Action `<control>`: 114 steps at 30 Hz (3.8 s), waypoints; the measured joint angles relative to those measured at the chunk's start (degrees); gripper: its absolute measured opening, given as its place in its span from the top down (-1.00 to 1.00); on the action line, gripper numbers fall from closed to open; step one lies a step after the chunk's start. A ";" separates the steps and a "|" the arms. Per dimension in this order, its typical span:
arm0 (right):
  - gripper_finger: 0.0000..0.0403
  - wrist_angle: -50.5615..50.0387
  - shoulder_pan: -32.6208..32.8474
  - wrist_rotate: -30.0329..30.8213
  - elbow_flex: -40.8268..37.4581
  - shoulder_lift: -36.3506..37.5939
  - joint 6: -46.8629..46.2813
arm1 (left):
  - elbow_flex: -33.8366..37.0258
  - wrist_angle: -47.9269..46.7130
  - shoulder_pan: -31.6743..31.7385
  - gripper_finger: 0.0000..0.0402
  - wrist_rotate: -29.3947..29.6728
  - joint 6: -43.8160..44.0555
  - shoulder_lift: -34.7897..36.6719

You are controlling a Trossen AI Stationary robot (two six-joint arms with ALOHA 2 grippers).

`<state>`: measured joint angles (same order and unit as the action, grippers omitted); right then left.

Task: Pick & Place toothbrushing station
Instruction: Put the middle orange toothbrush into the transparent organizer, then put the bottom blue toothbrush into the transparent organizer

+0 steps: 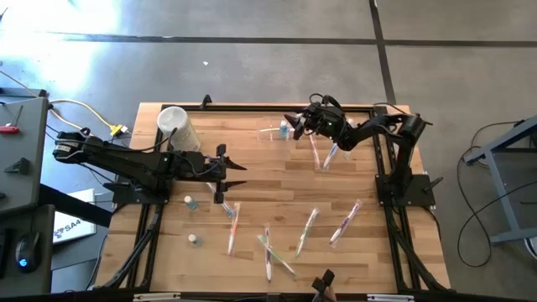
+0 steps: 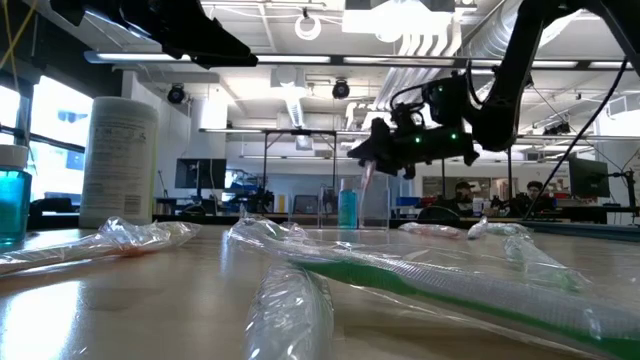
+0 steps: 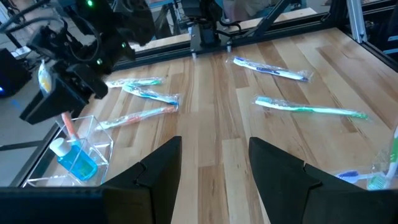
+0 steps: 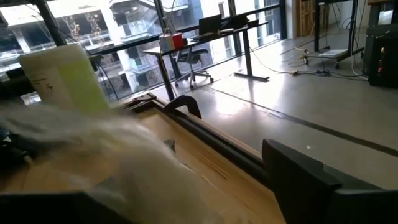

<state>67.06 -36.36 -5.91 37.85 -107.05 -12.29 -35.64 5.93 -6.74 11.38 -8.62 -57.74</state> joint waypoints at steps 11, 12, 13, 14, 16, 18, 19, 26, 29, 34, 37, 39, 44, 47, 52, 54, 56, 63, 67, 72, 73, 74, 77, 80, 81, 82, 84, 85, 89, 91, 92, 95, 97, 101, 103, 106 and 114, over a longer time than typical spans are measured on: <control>-0.18 -14.54 0.00 1.60 0.00 14.04 4.70 | 0.00 -0.08 0.00 0.08 0.00 0.16 0.00; -0.18 -15.94 0.00 1.96 0.00 15.36 5.07 | -0.02 -0.06 0.00 0.08 0.00 0.18 0.00; -0.18 -17.55 0.00 1.98 0.00 16.79 5.19 | 0.00 -0.14 -0.02 0.08 0.00 0.30 0.00; -0.18 -18.63 0.00 1.97 0.00 17.97 5.24 | -0.02 -0.31 -0.02 0.08 -0.02 0.33 0.00; -0.18 -21.16 0.00 1.65 0.00 20.84 5.20 | -0.02 -1.39 -0.02 0.08 -0.41 0.97 0.00; -0.18 -22.77 0.08 0.83 0.00 23.59 5.19 | -0.02 -3.19 -0.02 0.08 -1.06 1.75 0.00; -0.18 -23.78 0.26 0.14 0.00 25.02 5.19 | -0.02 -4.11 -0.02 0.08 -1.55 1.97 0.00; -0.18 -27.58 2.67 -9.61 0.00 34.69 5.53 | -0.02 -9.18 -0.04 0.08 -4.40 3.08 0.00; -0.18 -29.33 4.67 -15.32 0.00 38.70 6.20 | -0.02 -10.11 -0.04 0.08 -5.33 3.72 0.00; -0.18 -32.75 9.46 -23.05 0.00 44.46 6.31 | -1.01 -15.95 -0.04 0.08 -6.15 8.58 0.00; -0.18 -35.82 12.63 -27.17 0.00 46.73 6.33 | -3.63 -24.10 -0.04 0.08 -6.08 9.94 -0.53; -0.18 -37.67 14.58 -30.10 0.00 47.49 6.31 | -5.27 -29.36 -0.04 0.08 -6.08 8.54 -1.31; -0.18 -41.58 18.89 -33.57 0.00 47.83 6.36 | -8.61 -39.10 -0.04 0.08 -5.88 6.49 -4.39; -0.18 -44.31 21.46 -33.25 0.00 47.78 7.72 | -9.67 -40.77 -0.02 0.08 -5.86 6.49 -7.33; -0.18 -46.30 24.92 -32.51 0.00 47.61 9.55 | -9.79 -44.83 -0.02 0.08 -5.58 6.13 -12.92; -0.18 -46.75 26.16 -31.27 0.00 47.61 9.58 | -9.79 -46.26 -0.02 0.08 -3.97 5.88 -14.79; -0.18 -47.30 27.29 -30.29 0.00 47.59 9.59 | -9.80 -47.15 -0.02 0.08 -2.50 5.68 -16.55; -0.18 -47.39 30.29 -29.81 0.00 47.59 9.59 | -9.77 -48.45 -0.02 0.08 -0.74 2.81 -20.23; -0.18 -47.77 31.44 -29.79 0.00 47.59 9.59 | -9.77 -48.49 -0.01 0.08 -0.85 2.73 -21.97; -0.18 -48.79 32.30 -29.05 0.00 47.59 9.61 | -9.75 -48.54 0.00 0.08 -3.20 2.94 -23.90; -0.18 -49.24 32.46 -28.30 0.00 47.59 9.69 | -9.75 -48.30 0.00 0.08 -3.84 3.28 -24.24; -0.18 -49.67 32.63 -27.27 0.00 47.59 9.99 | -9.77 -47.91 -0.02 0.08 -4.59 3.56 -24.55; -0.18 -50.99 33.11 -24.89 0.00 47.57 11.06 | -9.77 -47.71 -0.02 0.08 -5.30 4.35 -25.35; -0.18 -51.41 33.40 -23.79 0.00 47.22 11.09 | -9.75 -47.13 0.02 0.08 -5.32 4.35 -27.05; -0.18 -51.28 33.43 -23.96 0.02 46.86 11.09 | -9.75 -46.49 0.02 0.08 -5.35 4.35 -28.00; -0.18 -51.44 33.42 -24.12 0.02 46.72 11.08 | -9.75 -45.99 0.02 0.08 -5.69 4.35 -29.03; -0.18 -51.85 33.44 -24.10 0.00 46.63 11.09 | -9.91 -46.01 0.01 0.08 -6.42 4.27 -30.93; -0.18 -51.72 33.42 -24.00 0.02 46.45 11.09 | -10.03 -46.07 0.01 0.08 -6.53 4.23 -32.01; -0.18 -52.08 33.42 -24.06 0.02 44.99 10.98 | -10.05 -46.75 0.02 0.08 -6.60 3.19 -34.40; -0.18 -51.49 33.42 -24.03 0.02 44.19 10.91 | -10.03 -46.75 0.00 0.11 -6.39 1.54 -34.69; -0.18 -51.26 33.42 -24.13 0.02 43.92 10.90 | -9.99 -46.61 -0.02 0.15 -6.27 1.05 -34.69; -0.18 -51.37 33.44 -23.59 0.02 43.01 11.01 | -9.96 -46.37 -0.07 0.30 -6.03 -0.36 -34.73; -0.18 -51.52 33.42 -22.29 0.02 42.46 11.05 | -10.14 -46.41 -0.08 0.45 -6.01 -1.37 -34.82; -0.18 -51.35 33.38 -19.38 0.02 41.31 11.09 | -10.69 -46.18 -0.13 0.82 -4.94 -3.32 -34.93; -0.18 -51.55 33.38 -18.07 0.02 40.93 11.09 | -11.16 -46.56 -0.13 0.93 -4.05 -3.57 -34.98; -0.18 -51.50 33.38 -16.69 0.02 40.94 11.07 | -11.85 -46.64 -0.70 0.90 -0.21 -3.48 -35.06; -0.18 -51.36 33.38 -14.77 0.02 40.97 9.32 | -18.55 -54.51 -5.97 0.96 16.93 -7.68 -35.30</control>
<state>15.70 -2.98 -20.68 37.87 -66.08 -2.97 -54.19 -48.58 -12.71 28.31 -16.30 -93.03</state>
